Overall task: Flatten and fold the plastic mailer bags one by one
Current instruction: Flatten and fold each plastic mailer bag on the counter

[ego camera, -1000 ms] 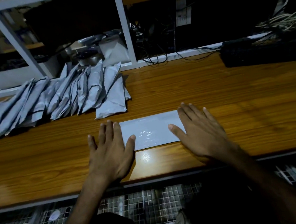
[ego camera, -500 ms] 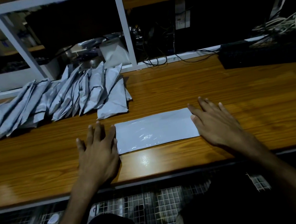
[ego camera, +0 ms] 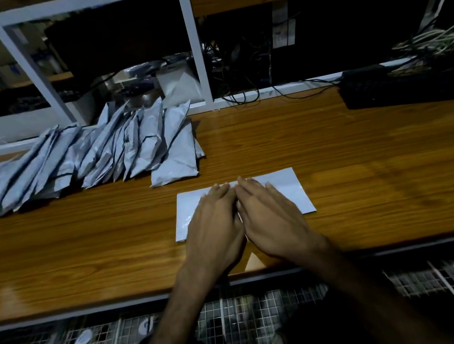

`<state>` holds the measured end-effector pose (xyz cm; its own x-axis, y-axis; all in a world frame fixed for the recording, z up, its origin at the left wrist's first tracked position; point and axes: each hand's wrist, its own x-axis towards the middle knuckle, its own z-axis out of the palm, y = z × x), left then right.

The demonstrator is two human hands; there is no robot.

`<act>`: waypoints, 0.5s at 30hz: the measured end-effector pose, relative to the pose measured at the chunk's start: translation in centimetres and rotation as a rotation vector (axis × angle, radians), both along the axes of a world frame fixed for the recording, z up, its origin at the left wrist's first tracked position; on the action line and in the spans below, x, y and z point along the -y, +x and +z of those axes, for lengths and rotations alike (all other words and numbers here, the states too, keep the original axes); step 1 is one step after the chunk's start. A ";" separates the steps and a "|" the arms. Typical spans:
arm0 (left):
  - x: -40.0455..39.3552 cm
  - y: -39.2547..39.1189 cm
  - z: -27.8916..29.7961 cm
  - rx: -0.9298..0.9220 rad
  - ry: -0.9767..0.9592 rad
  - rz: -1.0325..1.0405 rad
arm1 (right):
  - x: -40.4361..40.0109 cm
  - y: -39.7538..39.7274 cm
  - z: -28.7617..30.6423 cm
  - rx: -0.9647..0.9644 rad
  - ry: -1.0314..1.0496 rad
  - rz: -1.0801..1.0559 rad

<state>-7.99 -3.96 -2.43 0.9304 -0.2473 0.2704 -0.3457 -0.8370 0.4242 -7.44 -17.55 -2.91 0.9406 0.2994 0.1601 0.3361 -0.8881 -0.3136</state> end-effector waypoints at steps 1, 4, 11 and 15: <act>-0.1 0.2 -0.4 -0.018 0.020 -0.004 | 0.0 0.1 -0.3 -0.004 -0.014 -0.008; -0.5 0.5 -1.1 -0.049 0.127 0.011 | 0.2 -0.1 -0.7 -0.004 -0.050 -0.035; -0.5 0.0 -1.1 -0.107 0.234 0.090 | 0.3 -0.5 -0.8 -0.020 -0.059 -0.106; -0.3 -0.3 -1.1 -0.129 0.249 0.137 | 0.2 -0.7 -0.7 -0.043 -0.064 -0.146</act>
